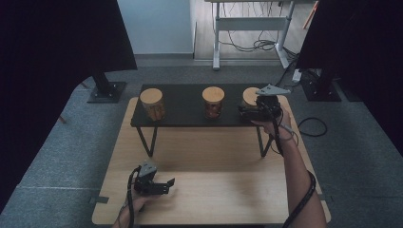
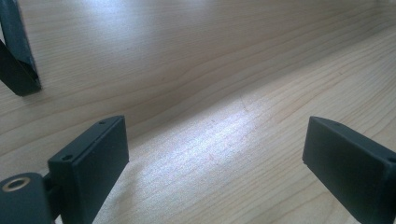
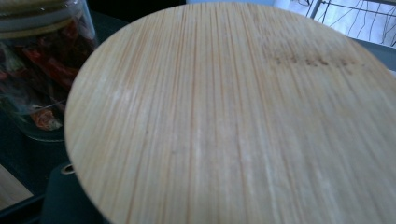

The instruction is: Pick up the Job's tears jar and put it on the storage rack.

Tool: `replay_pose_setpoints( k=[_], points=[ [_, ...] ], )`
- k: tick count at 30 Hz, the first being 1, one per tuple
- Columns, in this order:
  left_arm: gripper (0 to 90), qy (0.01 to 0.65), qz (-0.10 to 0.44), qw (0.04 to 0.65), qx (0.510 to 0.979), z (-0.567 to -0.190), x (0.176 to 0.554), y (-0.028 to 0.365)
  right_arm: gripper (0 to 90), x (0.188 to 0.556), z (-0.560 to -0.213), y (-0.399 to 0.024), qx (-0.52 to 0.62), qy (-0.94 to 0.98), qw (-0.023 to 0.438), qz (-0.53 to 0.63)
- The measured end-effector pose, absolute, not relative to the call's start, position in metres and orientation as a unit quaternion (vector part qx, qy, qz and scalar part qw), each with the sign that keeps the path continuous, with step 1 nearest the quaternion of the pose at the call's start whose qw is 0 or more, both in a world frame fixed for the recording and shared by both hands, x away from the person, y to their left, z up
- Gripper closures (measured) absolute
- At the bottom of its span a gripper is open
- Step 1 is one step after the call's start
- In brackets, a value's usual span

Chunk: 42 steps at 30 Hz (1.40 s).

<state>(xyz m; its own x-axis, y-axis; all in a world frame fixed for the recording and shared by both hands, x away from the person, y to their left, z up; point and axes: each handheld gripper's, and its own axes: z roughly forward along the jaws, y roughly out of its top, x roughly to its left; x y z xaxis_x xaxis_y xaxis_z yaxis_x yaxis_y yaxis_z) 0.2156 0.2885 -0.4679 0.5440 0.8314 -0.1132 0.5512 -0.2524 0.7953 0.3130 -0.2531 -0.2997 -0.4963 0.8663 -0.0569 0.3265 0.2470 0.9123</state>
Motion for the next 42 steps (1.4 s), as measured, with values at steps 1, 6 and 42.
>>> replay_pose_setpoints(
  k=[1, 6, 42],
  points=[
    [6.3, 0.447, 0.168, 0.417, 0.773, -0.4679, 0.2155, 0.2885, 24.6, 0.3132, -0.3002, -0.2529, 0.408, 0.732, 0.294, 0.46],
    [6.3, 0.448, 0.169, 0.418, 0.772, -0.4676, 0.2153, 0.2887, 24.6, 0.3136, -0.2999, -0.2517, 0.41, 0.732, 0.293, 0.459],
    [6.4, 0.449, 0.169, 0.418, 0.771, -0.4671, 0.2152, 0.289, 19.7, 0.3197, -0.3007, -0.2498, 0.424, 0.729, 0.284, 0.456]
  ],
)
